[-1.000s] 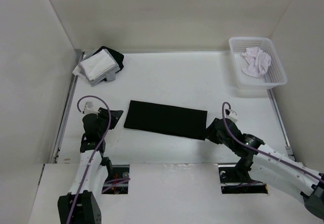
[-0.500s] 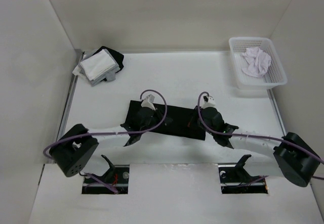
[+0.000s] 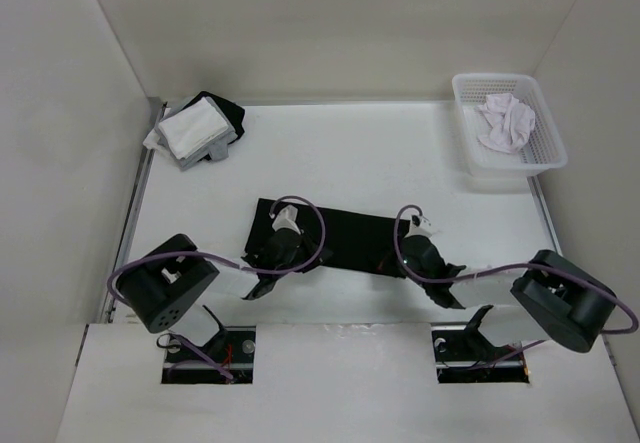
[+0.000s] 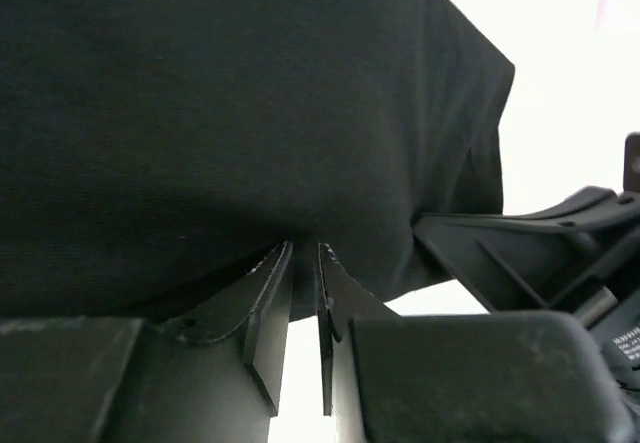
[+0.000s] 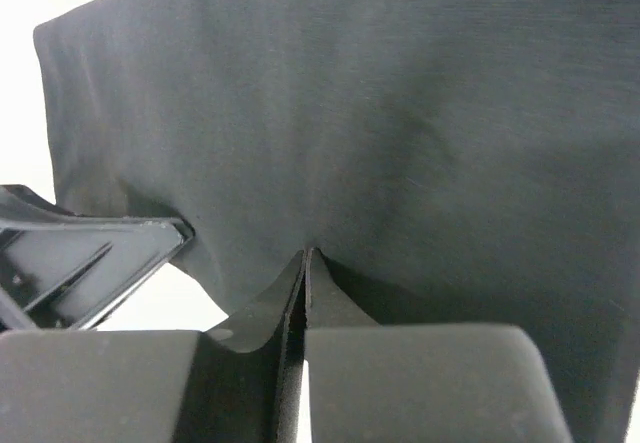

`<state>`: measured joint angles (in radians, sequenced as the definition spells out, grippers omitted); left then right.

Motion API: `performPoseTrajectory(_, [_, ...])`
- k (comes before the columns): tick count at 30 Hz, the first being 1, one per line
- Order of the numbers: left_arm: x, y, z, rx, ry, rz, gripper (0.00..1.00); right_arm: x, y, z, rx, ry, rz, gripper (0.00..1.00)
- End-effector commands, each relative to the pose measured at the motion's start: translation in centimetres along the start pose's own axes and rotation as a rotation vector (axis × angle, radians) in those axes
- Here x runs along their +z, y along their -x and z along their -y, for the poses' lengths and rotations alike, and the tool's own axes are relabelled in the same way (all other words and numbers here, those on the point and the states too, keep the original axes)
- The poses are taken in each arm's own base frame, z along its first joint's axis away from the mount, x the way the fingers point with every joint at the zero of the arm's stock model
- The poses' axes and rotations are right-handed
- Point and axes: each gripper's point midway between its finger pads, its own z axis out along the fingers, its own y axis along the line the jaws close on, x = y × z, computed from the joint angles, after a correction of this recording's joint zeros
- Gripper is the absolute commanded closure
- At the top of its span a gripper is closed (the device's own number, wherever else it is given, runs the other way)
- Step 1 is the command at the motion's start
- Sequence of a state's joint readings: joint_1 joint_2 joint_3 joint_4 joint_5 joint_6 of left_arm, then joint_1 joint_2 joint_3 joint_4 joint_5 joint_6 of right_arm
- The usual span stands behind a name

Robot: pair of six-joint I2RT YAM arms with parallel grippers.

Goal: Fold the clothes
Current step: Fold the tank top

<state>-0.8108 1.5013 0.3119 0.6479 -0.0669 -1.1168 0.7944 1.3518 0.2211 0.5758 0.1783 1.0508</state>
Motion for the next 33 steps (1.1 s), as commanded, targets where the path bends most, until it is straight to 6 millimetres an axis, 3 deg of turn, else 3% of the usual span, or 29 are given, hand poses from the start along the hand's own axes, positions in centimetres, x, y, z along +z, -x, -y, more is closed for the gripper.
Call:
performPoseTrajectory(1, [0.1,1.4,0.5,-0.032,-0.042,0.048,0.87,-1.0,1.1,-1.0,0.025,0.041,0.058,0.92])
performPoseTrajectory(4, [-0.5,2.0,1.0,-0.035,-0.072,0.056,0.86,-2.7,2.8,-1.1,0.023,0.049,0.111,0.76])
performPoseTrajectory(8, [-1.8,3.4,2.1,-0.034,-0.114,0.093,0.86,-5.3,5.3,2.2,0.074,-0.07,0.207,0.6])
performPoseTrajectory(11, [-2.9,4.8,2.7,-0.029,-0.133,0.119,0.85,-7.0,6.3,5.1,0.151,-0.205,0.239,0.54])
performPoseTrajectory(14, [-3.8,6.4,2.8,-0.019,-0.133,0.156,0.84,-7.9,6.8,6.5,0.185,-0.285,0.257,0.53])
performPoseTrajectory(21, [-4.9,10.0,1.2,-0.034,-0.088,0.224,0.83,-7.1,6.4,7.0,0.207,-0.382,0.206,0.52])
performPoseTrajectory(26, [-4.9,10.0,2.0,-0.019,-0.132,0.211,0.83,-5.3,5.9,5.4,0.229,-0.341,0.174,0.5])
performPoseTrajectory(29, [-4.7,9.8,2.1,-0.016,-0.144,0.196,0.83,-4.6,5.7,5.6,0.254,-0.33,0.17,0.51])
performPoseTrajectory(33, [-4.4,9.7,2.4,-0.014,-0.165,0.18,0.83,-4.1,5.5,6.1,0.293,-0.324,0.173,0.6])
